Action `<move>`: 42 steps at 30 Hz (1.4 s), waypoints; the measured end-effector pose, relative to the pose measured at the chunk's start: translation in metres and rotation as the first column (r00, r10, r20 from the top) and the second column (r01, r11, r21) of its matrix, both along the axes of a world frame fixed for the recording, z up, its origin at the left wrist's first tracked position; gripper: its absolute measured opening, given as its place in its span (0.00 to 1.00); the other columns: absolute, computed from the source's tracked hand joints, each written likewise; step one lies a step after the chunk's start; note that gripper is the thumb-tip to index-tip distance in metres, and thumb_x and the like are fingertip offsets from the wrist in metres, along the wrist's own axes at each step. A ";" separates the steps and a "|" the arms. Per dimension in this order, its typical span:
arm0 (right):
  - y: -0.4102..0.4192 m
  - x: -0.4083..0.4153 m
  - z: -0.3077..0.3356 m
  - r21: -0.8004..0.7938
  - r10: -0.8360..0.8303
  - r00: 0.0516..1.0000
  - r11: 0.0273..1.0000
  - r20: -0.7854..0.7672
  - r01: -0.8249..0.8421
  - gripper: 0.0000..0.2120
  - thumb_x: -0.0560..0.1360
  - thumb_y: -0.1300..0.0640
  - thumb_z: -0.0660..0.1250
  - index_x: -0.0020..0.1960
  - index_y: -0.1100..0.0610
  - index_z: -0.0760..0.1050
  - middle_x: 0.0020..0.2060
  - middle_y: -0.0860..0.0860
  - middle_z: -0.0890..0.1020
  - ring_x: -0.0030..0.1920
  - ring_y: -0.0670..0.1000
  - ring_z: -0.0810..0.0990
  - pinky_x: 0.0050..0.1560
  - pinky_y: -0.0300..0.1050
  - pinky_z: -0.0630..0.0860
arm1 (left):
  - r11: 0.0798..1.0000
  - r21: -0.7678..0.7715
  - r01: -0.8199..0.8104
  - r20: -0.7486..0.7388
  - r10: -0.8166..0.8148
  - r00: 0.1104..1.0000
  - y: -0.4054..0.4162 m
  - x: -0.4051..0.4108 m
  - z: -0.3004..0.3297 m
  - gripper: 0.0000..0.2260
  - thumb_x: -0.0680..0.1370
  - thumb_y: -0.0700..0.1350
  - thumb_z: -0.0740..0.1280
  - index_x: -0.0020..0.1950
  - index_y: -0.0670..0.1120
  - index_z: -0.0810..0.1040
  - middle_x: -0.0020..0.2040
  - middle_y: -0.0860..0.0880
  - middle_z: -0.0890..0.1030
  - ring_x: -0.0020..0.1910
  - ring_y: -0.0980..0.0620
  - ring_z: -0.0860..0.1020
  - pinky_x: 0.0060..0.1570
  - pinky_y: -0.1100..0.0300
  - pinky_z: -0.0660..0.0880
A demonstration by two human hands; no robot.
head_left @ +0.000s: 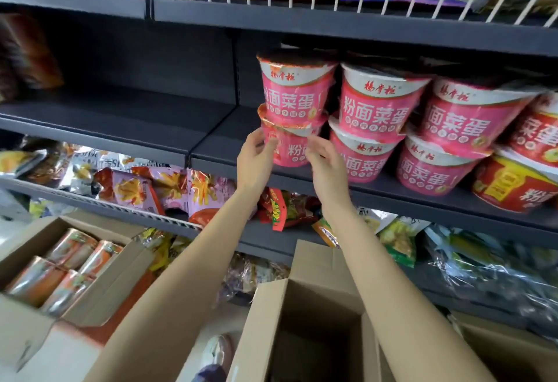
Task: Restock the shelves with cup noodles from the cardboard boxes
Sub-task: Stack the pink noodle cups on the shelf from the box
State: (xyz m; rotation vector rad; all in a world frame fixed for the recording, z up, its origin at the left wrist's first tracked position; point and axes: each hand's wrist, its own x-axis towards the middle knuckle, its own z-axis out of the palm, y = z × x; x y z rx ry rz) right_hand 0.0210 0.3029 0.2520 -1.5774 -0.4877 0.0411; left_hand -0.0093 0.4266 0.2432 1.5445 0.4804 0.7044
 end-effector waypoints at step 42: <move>-0.089 -0.134 -0.603 -0.910 0.492 0.770 -0.144 -0.407 -0.389 0.41 0.76 0.45 0.63 0.78 0.57 0.43 0.74 0.64 0.58 0.72 0.68 0.58 0.70 0.67 0.55 | 0.921 0.240 0.308 -0.684 -0.064 0.726 -0.085 -0.146 -0.379 0.21 0.76 0.54 0.60 0.69 0.55 0.72 0.52 0.51 0.77 0.45 0.50 0.79 0.42 0.48 0.79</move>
